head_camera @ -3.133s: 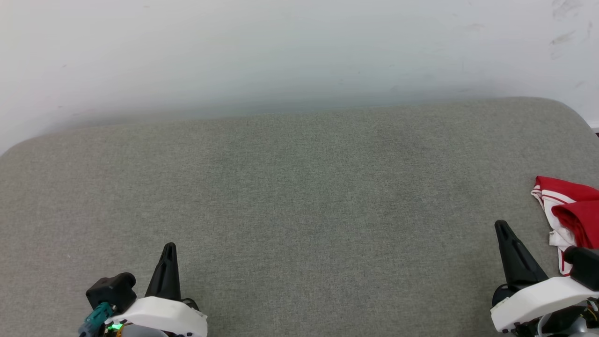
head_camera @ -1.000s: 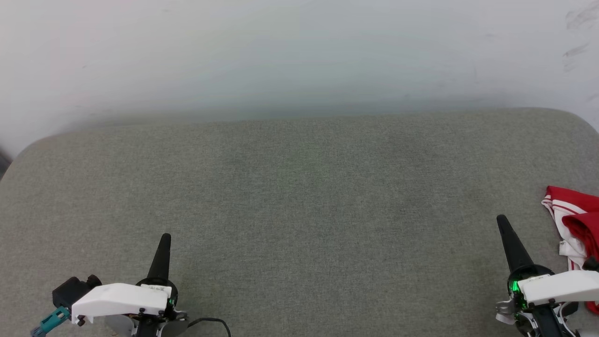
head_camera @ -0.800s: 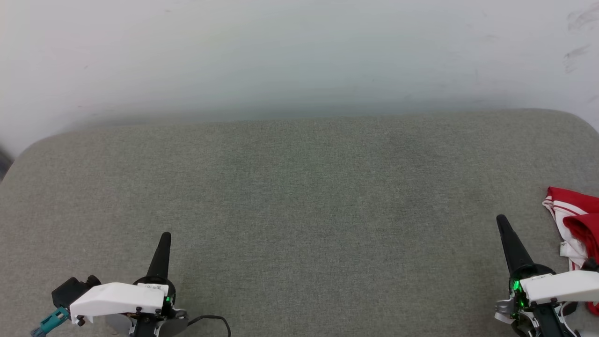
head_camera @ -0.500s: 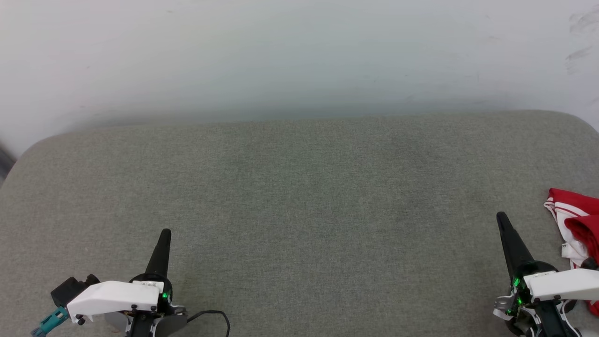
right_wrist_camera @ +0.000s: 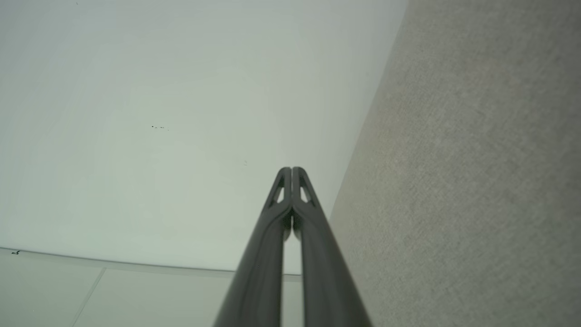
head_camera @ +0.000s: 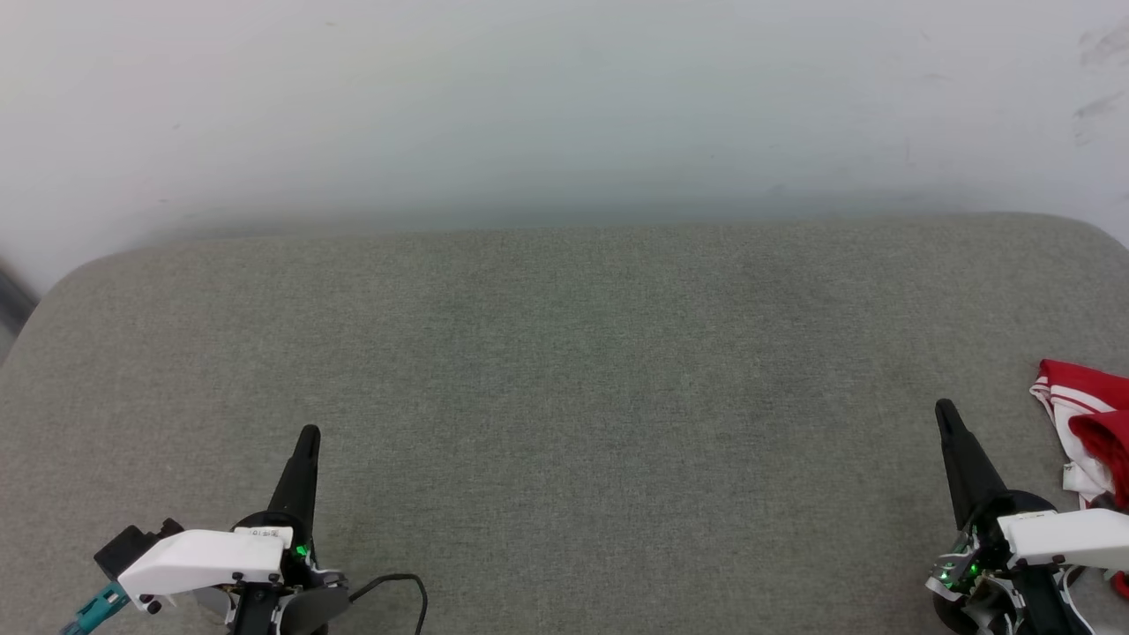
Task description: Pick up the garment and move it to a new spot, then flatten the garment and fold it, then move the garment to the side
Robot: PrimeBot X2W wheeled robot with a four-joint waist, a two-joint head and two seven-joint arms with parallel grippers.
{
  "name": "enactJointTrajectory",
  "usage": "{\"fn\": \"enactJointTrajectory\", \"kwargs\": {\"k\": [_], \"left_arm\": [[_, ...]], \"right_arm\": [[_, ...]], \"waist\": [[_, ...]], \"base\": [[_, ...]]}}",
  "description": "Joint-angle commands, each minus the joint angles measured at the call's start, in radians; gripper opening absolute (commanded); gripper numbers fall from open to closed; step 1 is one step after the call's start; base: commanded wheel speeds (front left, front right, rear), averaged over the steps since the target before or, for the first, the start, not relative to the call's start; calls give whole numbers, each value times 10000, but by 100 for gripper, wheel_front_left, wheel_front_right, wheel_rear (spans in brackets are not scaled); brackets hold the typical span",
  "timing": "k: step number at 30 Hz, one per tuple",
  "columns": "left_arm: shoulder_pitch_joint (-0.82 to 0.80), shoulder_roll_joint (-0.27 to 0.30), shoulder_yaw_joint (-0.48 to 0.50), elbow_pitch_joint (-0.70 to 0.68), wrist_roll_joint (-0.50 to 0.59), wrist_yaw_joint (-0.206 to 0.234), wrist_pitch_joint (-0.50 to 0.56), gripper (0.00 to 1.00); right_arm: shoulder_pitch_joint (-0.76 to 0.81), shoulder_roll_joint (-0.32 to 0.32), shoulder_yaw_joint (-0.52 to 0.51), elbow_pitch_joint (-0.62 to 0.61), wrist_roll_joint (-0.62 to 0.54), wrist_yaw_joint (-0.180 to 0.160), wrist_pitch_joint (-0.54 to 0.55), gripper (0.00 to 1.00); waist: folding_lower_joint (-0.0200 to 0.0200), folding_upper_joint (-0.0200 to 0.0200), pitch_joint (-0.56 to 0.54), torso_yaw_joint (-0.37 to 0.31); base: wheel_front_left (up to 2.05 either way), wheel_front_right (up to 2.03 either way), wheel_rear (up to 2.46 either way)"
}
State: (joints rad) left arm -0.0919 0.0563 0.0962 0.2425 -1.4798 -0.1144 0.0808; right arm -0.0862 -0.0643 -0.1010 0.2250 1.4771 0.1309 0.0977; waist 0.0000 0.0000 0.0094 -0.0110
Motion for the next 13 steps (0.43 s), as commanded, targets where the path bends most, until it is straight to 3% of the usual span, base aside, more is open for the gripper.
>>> {"fn": "enactJointTrajectory", "kwargs": {"k": [1, 13], "left_arm": [[-158, -9, 32, -8, -170, -47, 43, 0], [-186, -49, 159, 25, -982, -155, 264, 0]], "right_arm": [[-202, 31, -32, -1, 196, -3, 35, 0], [-244, 120, -98, 159, 1011, -1, 126, 0]], "waist": [[0, 0, -4, 7], [0, 0, -42, 74]], "base": [[0, 0, 0], [0, 0, 0]]}}
